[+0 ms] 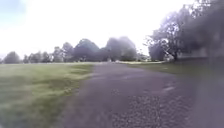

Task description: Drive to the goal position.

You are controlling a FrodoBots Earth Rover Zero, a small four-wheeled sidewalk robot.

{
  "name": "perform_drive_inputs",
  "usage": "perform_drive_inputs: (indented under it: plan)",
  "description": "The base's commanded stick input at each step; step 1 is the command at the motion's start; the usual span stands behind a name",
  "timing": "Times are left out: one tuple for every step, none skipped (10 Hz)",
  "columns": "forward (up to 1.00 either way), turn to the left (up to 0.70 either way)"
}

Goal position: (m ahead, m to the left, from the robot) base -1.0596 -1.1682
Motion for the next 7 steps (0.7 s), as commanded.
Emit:
perform_drive_inputs:
  plan:
    - [0.70, -0.01]
    - [0.70, 0.00]
    - [0.70, 0.00]
    - [0.70, 0.00]
    - [0.70, 0.00]
    - [0.70, 0.00]
    - [0.70, 0.00]
